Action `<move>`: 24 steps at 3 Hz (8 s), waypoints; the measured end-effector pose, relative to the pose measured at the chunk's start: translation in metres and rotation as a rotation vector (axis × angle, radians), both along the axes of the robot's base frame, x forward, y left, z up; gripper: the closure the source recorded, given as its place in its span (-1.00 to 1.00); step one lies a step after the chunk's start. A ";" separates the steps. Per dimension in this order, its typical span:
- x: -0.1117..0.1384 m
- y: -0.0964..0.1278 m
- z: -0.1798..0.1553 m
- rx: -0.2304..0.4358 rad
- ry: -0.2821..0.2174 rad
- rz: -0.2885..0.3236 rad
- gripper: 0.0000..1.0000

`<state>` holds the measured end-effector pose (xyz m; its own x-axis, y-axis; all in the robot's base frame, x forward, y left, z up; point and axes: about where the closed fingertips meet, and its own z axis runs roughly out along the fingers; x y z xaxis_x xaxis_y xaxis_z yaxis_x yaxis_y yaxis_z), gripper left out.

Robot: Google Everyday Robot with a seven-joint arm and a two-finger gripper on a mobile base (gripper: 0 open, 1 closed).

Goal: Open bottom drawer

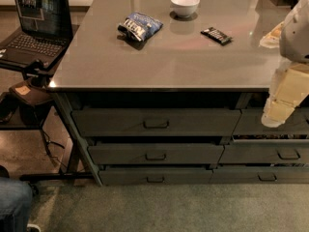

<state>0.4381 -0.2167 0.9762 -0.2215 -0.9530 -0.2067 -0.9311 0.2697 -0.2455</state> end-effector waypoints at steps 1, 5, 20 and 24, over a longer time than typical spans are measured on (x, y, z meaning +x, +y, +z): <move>0.000 0.000 0.000 0.000 0.000 0.000 -1.00; -0.040 0.161 -0.246 0.390 0.223 0.142 -1.00; -0.066 0.131 -0.688 0.542 0.355 -0.115 -1.00; 0.019 0.138 -0.661 0.531 0.029 -0.119 -1.00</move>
Offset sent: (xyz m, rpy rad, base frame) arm -0.0027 0.0141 -0.0526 0.0471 0.0203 0.0248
